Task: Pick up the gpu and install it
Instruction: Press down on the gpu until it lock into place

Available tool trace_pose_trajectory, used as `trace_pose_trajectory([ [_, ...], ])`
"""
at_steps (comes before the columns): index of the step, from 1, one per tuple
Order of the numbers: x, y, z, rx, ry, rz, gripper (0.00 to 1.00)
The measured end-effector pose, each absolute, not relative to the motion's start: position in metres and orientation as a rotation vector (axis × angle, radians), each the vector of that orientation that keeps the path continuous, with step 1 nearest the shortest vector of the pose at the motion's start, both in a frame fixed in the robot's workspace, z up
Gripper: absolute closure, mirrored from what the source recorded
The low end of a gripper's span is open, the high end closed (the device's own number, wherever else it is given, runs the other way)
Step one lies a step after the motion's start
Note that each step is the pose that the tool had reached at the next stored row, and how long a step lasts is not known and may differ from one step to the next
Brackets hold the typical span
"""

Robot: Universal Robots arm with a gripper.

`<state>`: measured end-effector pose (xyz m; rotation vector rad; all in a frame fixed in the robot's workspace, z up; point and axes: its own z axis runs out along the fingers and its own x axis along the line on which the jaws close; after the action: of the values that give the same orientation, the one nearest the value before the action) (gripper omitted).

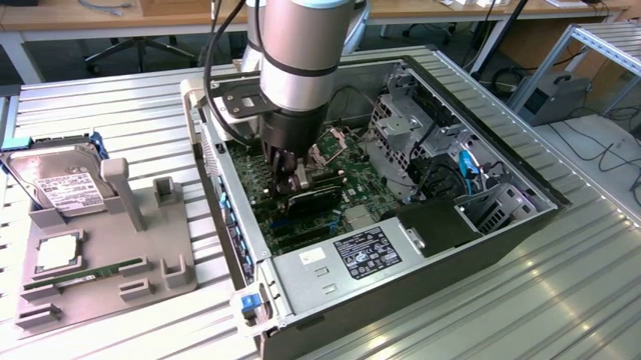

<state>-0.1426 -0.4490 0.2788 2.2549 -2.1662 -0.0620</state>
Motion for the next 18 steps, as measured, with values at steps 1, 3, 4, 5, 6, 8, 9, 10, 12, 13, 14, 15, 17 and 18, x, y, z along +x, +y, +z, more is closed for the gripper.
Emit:
trace_pose_trajectory([
  [1, -0.143, -0.449, 0.278, 2.255, -2.166, -0.062, 0.89],
  [3, -0.143, -0.449, 0.276, 2.255, -2.166, -0.062, 0.89],
  [4, -0.143, -0.449, 0.276, 2.255, -2.166, -0.062, 0.89],
  [5, -0.143, -0.449, 0.275, 2.255, -2.166, -0.062, 0.89],
  [6, -0.143, -0.449, 0.274, 2.255, -2.166, -0.062, 0.89],
  [8, -0.144, -0.449, 0.273, 2.255, -2.166, -0.062, 0.89],
  [9, -0.144, -0.449, 0.273, 2.255, -2.166, -0.062, 0.89],
  [10, -0.144, -0.449, 0.272, 2.254, -2.166, -0.062, 0.89],
  [12, -0.144, -0.449, 0.271, 2.255, -2.166, -0.062, 0.89],
  [13, -0.144, -0.449, 0.27, 2.255, -2.166, -0.062, 0.89],
  [14, -0.144, -0.449, 0.269, 2.255, -2.166, -0.062, 0.89],
  [15, -0.144, -0.449, 0.269, 2.254, -2.166, -0.062, 0.89],
  [17, -0.144, -0.449, 0.268, 2.254, -2.166, -0.062, 0.89],
  [18, -0.144, -0.449, 0.267, 2.255, -2.166, -0.062, 0.89],
])
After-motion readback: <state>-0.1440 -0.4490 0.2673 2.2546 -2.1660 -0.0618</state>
